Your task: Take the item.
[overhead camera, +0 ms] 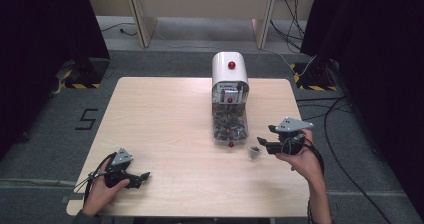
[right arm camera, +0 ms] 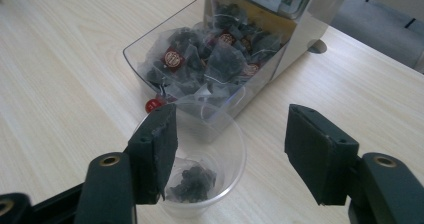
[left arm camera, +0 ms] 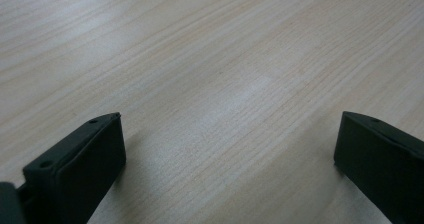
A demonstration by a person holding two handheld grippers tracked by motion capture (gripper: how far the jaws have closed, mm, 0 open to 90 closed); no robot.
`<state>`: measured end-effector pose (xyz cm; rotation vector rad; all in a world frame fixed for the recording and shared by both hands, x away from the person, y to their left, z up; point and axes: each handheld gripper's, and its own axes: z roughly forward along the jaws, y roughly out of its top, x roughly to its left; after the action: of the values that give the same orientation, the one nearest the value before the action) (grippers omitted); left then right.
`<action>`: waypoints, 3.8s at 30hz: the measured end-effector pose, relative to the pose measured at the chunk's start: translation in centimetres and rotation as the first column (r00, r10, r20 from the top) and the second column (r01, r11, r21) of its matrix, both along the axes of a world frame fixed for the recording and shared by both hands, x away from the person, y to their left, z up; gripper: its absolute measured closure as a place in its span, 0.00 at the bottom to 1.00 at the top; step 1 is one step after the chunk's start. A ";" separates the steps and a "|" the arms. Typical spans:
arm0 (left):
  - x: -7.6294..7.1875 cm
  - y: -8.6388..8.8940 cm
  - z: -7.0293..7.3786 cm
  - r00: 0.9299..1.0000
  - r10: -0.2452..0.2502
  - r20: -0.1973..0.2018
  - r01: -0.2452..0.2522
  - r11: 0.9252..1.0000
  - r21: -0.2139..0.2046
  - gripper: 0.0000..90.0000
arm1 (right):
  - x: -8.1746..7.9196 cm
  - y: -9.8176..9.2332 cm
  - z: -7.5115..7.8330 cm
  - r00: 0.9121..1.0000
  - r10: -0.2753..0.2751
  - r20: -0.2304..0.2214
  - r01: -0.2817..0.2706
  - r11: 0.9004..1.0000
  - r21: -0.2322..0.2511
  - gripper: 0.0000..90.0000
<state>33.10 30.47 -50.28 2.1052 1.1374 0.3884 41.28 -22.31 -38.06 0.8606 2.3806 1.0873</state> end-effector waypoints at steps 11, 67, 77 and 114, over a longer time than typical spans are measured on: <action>0.0 0.0 0.0 1.000 0.000 0.000 0.000 1.000 0.000 0.00 | -0.4 -0.5 0.0 0.999 -0.031 0.008 0.031 1.000 0.004 0.35; 0.0 0.0 0.0 1.000 0.000 0.000 0.000 1.000 0.000 0.00 | -3.5 -2.9 -1.9 0.994 -0.106 -0.002 0.106 0.994 -0.006 0.29; 0.0 0.0 0.0 1.000 0.000 0.000 0.000 1.000 0.000 0.00 | -4.0 -2.9 -2.3 0.993 -0.117 0.024 0.117 0.993 0.000 0.29; 0.0 0.0 0.0 1.000 0.001 0.000 -0.001 1.000 0.000 0.00 | -6.0 -3.8 -6.0 0.989 -0.140 -0.042 0.139 0.990 -0.027 0.29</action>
<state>33.10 30.46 -50.28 2.1047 1.1381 0.3885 35.29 -26.06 -44.09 1.0362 2.3237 0.9931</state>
